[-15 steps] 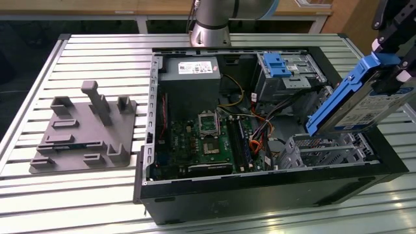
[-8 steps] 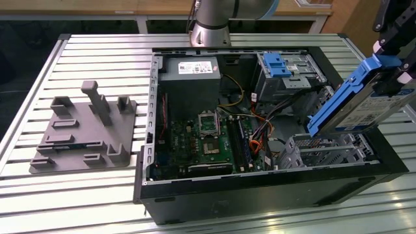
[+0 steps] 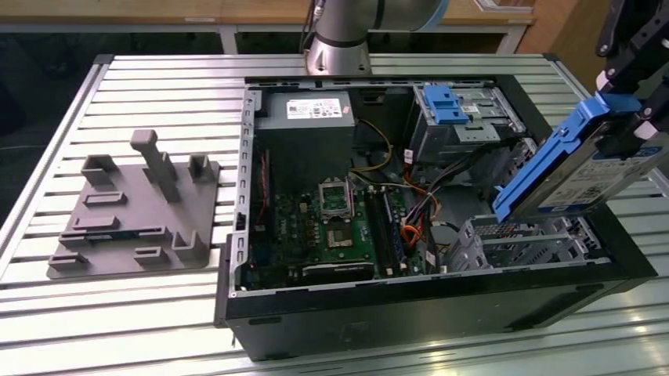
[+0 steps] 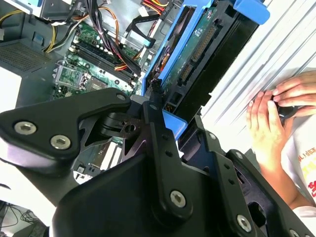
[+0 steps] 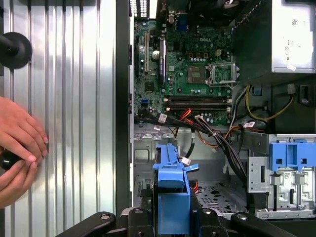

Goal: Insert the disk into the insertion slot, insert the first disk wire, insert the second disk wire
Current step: 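Insert the disk into the insertion slot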

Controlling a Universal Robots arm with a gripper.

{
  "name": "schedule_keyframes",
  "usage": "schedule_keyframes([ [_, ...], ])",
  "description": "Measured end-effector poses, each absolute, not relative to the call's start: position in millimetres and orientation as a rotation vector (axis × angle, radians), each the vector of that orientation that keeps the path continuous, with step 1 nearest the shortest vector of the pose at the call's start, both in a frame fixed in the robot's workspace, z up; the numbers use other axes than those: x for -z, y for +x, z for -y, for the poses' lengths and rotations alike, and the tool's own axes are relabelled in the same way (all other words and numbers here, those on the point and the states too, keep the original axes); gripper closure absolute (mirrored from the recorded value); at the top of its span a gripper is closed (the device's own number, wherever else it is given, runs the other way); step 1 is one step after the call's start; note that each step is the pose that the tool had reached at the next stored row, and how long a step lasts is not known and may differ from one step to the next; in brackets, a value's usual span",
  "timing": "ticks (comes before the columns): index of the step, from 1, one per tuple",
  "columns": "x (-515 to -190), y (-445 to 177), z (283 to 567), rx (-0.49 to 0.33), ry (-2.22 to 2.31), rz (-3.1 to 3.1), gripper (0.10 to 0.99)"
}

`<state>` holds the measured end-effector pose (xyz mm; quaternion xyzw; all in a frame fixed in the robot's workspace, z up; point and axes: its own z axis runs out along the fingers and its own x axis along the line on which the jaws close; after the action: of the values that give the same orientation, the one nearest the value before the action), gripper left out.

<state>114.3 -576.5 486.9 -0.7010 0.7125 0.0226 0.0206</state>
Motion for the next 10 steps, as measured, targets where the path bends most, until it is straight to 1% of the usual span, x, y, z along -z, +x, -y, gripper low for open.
schedule_keyframes([
  [10,-482.6,114.3,576.5,-0.070,-2.171,-2.212,0.722],
])
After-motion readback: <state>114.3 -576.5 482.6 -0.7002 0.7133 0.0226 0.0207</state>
